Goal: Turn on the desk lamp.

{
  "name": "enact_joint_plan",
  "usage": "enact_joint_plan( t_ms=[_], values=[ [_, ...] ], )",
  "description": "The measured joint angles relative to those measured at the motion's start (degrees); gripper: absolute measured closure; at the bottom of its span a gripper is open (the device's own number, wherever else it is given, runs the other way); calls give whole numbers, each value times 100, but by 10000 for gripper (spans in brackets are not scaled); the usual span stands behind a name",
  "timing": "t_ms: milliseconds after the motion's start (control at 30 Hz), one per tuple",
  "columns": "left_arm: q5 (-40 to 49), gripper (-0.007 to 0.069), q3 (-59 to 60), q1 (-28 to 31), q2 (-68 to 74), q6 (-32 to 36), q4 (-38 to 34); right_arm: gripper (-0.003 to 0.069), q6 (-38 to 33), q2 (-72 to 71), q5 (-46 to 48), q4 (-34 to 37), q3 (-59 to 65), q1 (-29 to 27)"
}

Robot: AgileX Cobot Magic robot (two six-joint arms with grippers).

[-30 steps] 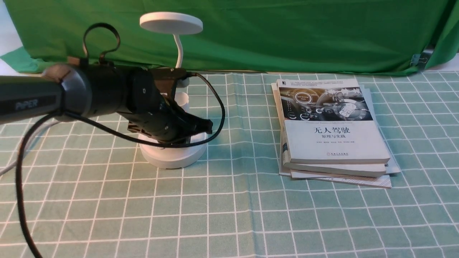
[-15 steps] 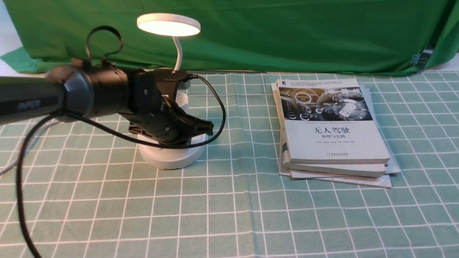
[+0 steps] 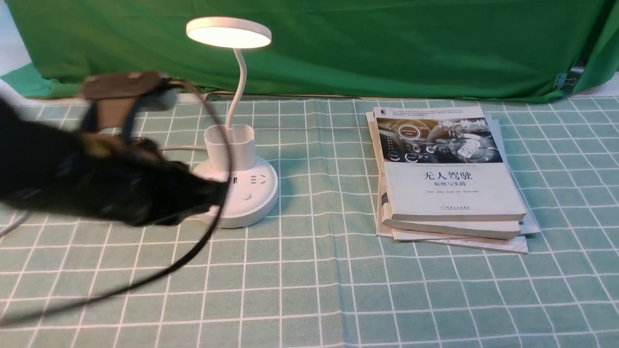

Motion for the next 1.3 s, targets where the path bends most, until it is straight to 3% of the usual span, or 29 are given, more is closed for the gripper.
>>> enact_joint_plan(
  t_ms=[400,633,733,833,933,1100,1300],
  values=[
    [-491,621,1897,0,-3820,31,-63,419,0,0,0,0,0,0],
    [-488,621,2211,0,-4674,31,-31,420,0,0,0,0,0,0],
    [-530,621,2223,0,-4746,31,250,420,0,0,0,0,0,0],
    [-1124,621,2439,11,-4975,38,1093,419,0,0,0,0,0,0],
    [-2042,621,2813,230,-5298,27,1559,419,0,0,0,0,0,0],
    [-3470,621,3756,1119,-6037,22,1922,419,0,0,-1,0,0,0],
    [-3646,621,4774,2001,-6342,17,1690,419,0,0,-2,0,0,0]
  ],
)
